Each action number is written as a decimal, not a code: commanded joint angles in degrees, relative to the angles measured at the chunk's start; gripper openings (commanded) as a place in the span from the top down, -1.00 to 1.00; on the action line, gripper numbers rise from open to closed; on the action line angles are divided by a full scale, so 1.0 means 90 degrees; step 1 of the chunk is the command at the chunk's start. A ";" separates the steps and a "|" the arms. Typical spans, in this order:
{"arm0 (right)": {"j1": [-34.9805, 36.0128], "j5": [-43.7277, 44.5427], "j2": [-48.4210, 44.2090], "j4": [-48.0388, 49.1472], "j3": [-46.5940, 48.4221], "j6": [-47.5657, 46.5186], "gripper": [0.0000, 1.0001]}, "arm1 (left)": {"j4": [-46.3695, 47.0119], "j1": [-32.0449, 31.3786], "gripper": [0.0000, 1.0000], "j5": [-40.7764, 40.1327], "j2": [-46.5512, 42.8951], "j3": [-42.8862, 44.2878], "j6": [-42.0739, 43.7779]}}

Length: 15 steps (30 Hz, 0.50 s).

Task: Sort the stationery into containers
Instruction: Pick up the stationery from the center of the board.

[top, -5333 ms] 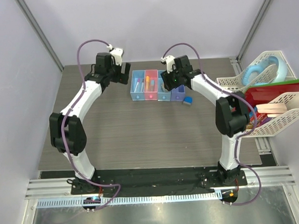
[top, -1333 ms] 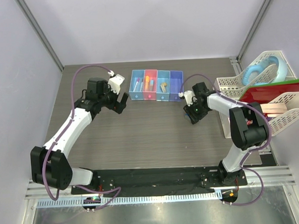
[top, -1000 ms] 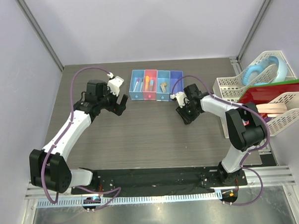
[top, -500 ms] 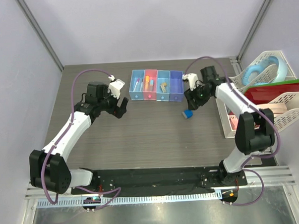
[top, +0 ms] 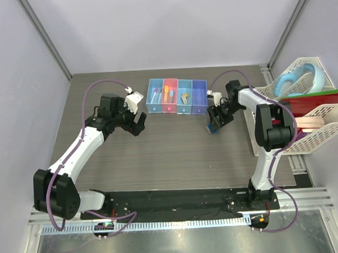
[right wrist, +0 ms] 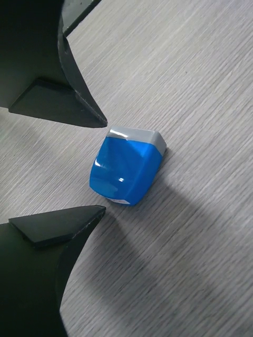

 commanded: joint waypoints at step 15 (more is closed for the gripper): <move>0.0031 0.0071 -0.0040 0.1113 -0.0142 0.0949 -0.39 | 0.0031 -0.0080 -0.79 0.0097 -0.0177 -0.0040 0.0147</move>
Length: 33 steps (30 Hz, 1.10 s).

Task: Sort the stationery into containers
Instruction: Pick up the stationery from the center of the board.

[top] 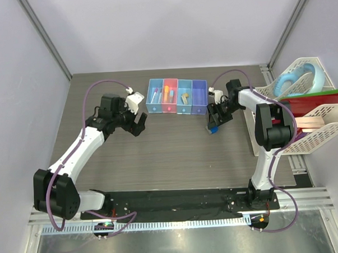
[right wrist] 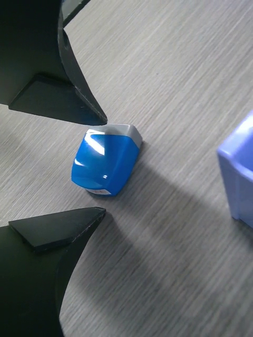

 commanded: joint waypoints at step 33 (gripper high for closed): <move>0.0927 0.1677 -0.0493 0.1033 -0.0961 0.0706 0.34 | 0.0053 -0.0026 -0.78 0.0078 -0.0411 -0.0253 0.0257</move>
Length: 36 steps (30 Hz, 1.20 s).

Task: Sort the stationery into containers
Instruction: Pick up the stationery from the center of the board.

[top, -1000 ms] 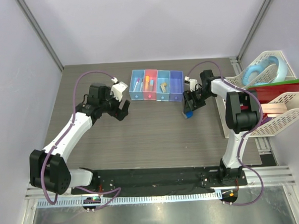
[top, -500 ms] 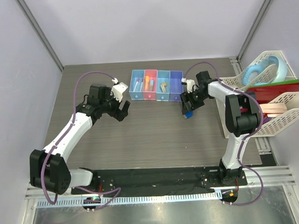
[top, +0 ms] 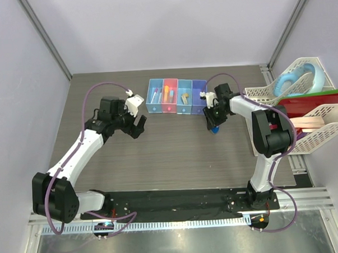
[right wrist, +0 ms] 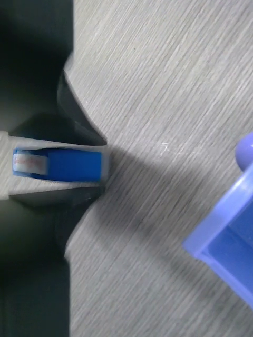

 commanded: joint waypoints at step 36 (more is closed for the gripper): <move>0.0153 0.0489 -0.1087 -0.0673 -0.0328 0.0230 0.22 | 0.0216 -0.0024 -0.77 0.0198 -0.0402 -0.0332 0.0094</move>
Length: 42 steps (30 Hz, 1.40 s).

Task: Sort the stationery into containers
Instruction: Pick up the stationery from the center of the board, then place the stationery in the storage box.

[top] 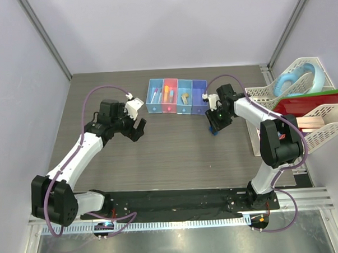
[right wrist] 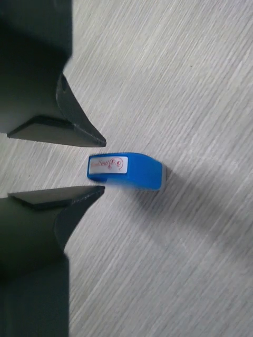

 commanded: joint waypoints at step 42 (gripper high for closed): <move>0.0283 0.1024 0.3255 -0.0189 0.5730 -0.0089 0.97 | 0.0321 -0.0024 -0.77 -0.0286 -0.0142 0.0023 -0.0067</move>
